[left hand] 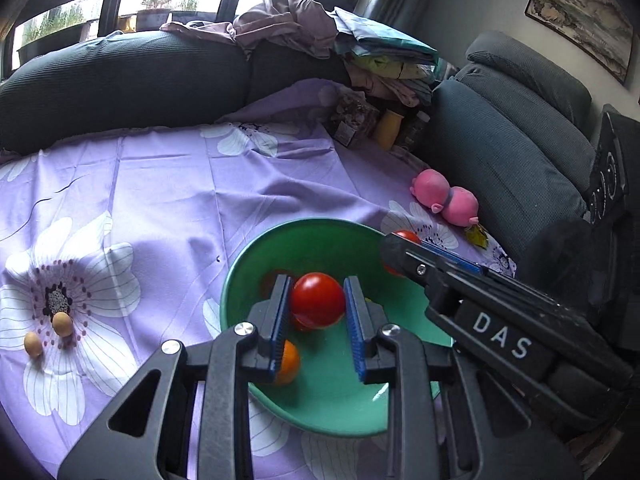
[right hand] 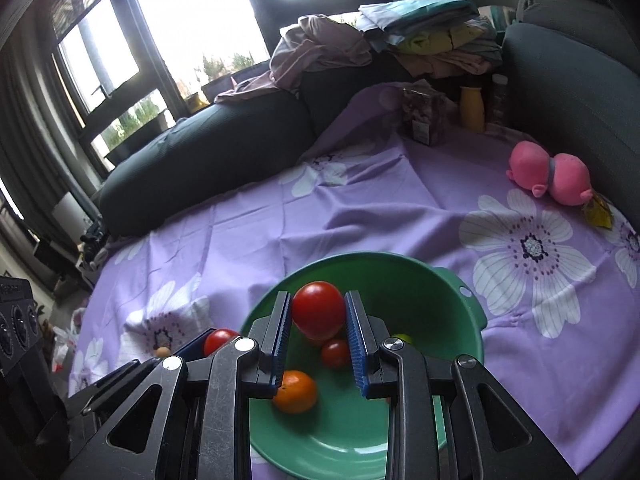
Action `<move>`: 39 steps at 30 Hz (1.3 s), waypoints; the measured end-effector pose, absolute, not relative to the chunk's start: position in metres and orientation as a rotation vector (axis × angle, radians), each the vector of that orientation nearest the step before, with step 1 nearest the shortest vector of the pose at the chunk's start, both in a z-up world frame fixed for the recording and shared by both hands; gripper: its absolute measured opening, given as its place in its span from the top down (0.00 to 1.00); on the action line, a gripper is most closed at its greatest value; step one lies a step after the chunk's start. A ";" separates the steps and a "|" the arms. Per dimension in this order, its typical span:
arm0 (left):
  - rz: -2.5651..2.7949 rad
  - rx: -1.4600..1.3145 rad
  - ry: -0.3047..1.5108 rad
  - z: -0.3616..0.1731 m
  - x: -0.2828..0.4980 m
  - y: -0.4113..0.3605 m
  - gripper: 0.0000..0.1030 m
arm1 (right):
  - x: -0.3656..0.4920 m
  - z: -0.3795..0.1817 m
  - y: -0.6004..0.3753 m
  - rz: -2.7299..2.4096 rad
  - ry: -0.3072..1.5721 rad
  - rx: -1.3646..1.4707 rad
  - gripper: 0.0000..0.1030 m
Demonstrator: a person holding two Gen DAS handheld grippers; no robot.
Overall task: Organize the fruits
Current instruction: 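Open the right gripper to release the red tomato into the bowl, then move the right gripper back to a tan round ball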
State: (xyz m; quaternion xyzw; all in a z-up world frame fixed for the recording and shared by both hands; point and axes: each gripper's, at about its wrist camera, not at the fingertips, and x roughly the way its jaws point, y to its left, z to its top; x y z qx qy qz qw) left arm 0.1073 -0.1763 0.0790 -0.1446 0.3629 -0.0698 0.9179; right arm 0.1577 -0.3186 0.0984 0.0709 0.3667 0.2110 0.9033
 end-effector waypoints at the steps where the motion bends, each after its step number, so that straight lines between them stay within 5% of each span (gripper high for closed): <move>1: -0.148 -0.298 0.758 0.076 0.109 -0.178 0.74 | 0.159 0.096 -0.319 0.419 0.759 0.132 0.72; 29: -0.160 -0.272 0.874 0.046 0.126 -0.195 0.73 | 0.180 0.070 -0.319 0.354 0.866 0.055 0.72; 33: -0.146 -0.268 0.847 0.054 0.117 -0.189 0.51 | 0.180 0.072 -0.318 0.342 0.860 0.057 0.72; 39: -0.085 -0.285 0.796 0.075 0.095 -0.152 0.48 | 0.178 0.074 -0.313 0.357 0.870 0.082 0.59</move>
